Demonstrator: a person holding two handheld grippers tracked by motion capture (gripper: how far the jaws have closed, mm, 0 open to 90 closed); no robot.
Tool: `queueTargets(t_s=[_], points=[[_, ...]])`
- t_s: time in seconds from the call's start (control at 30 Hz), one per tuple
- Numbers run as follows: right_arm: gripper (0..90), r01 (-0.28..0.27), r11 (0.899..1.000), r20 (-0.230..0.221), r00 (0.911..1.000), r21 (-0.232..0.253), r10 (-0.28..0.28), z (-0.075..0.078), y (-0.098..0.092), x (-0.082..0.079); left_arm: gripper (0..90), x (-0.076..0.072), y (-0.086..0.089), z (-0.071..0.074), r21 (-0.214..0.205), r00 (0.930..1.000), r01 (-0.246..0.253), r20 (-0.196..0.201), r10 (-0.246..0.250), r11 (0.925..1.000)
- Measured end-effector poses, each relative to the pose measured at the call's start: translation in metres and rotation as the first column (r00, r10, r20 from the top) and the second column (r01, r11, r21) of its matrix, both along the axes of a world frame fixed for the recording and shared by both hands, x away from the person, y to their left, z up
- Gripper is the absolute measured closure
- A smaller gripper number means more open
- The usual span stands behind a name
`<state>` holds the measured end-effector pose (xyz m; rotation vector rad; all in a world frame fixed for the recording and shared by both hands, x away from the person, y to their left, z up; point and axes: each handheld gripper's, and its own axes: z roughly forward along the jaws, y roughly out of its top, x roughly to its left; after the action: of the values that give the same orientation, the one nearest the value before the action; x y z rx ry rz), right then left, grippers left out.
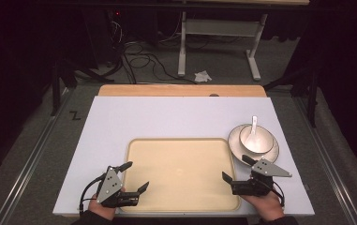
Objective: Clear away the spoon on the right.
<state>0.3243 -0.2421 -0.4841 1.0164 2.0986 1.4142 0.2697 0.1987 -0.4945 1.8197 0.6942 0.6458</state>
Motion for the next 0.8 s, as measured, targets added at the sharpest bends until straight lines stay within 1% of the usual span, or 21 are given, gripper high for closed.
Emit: queueTargets(t_s=[0.17,0.33,0.8], points=[[0.5,0.009,1.0,-0.005,1.0,0.017,-0.009,-0.0006,-0.0034,0.0009,15.8,-0.0004,-0.0009,-0.0001,0.006,1.0,0.004,0.004,-0.004,1.0],[0.5,0.008,1.0,0.001,1.0,0.014,-0.008,-0.0006,-0.0032,0.001,15.8,-0.0009,0.0001,0.0003,0.0,1.0,0.001,0.008,-0.001,1.0],[0.5,0.007,1.0,-0.011,0.9999,0.018,-0.007,-0.0022,-0.004,0.0019,15.8,-0.0006,-0.0013,-0.0003,0.003,1.0,0.005,0.006,-0.005,1.0]])
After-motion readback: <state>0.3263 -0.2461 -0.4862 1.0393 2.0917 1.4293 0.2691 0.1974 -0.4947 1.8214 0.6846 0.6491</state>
